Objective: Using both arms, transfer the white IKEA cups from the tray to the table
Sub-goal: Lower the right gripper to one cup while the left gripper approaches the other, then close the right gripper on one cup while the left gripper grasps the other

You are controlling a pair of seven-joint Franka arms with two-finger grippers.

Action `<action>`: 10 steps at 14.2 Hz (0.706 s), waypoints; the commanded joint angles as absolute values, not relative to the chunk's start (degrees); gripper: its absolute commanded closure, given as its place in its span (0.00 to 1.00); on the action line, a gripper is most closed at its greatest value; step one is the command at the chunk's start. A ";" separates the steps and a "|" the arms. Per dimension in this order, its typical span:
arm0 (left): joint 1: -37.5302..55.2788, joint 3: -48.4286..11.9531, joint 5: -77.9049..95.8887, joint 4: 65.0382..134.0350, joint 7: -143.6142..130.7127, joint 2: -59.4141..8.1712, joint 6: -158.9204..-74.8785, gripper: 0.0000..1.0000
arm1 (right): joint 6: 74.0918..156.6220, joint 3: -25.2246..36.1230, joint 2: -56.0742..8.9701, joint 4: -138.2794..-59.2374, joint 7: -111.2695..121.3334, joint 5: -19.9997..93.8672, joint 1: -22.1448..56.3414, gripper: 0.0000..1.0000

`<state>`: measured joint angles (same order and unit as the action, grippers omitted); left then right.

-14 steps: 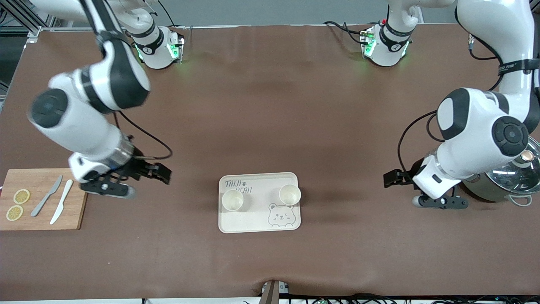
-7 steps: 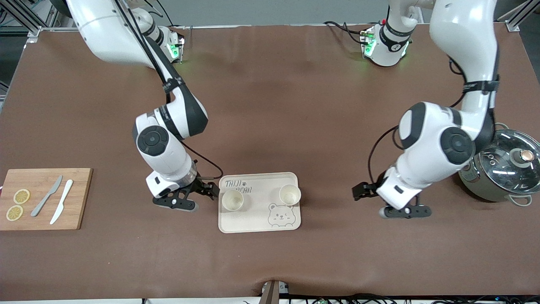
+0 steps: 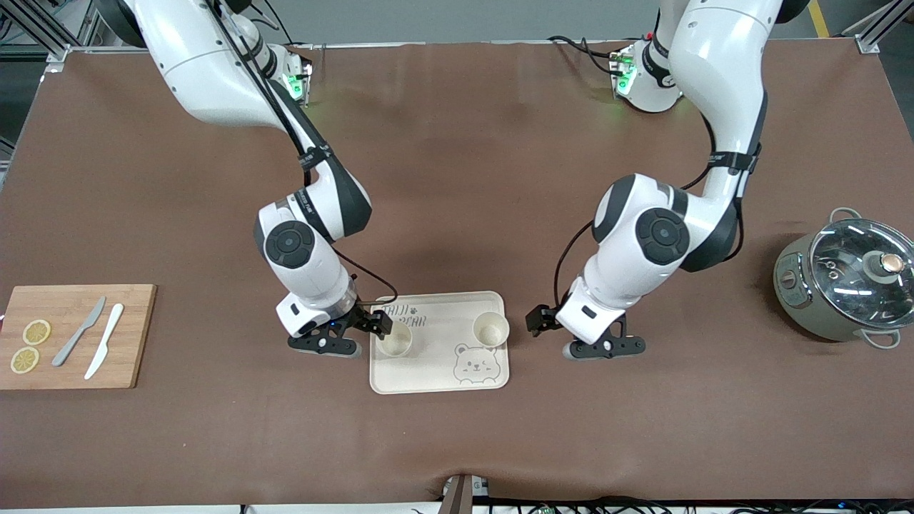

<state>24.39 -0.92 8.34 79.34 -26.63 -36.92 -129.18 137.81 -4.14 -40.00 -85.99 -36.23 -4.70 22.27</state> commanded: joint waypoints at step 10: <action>29.35 -0.26 8.61 77.34 -30.50 -46.92 -139.29 0.00 | 145.28 -3.52 -46.67 -84.38 -38.67 -5.98 24.26 0.00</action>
<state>27.93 -0.94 8.34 78.83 -29.70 -44.60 -137.12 144.22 -4.11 -45.18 -85.95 -36.95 -4.70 23.54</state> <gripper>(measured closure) 0.000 0.000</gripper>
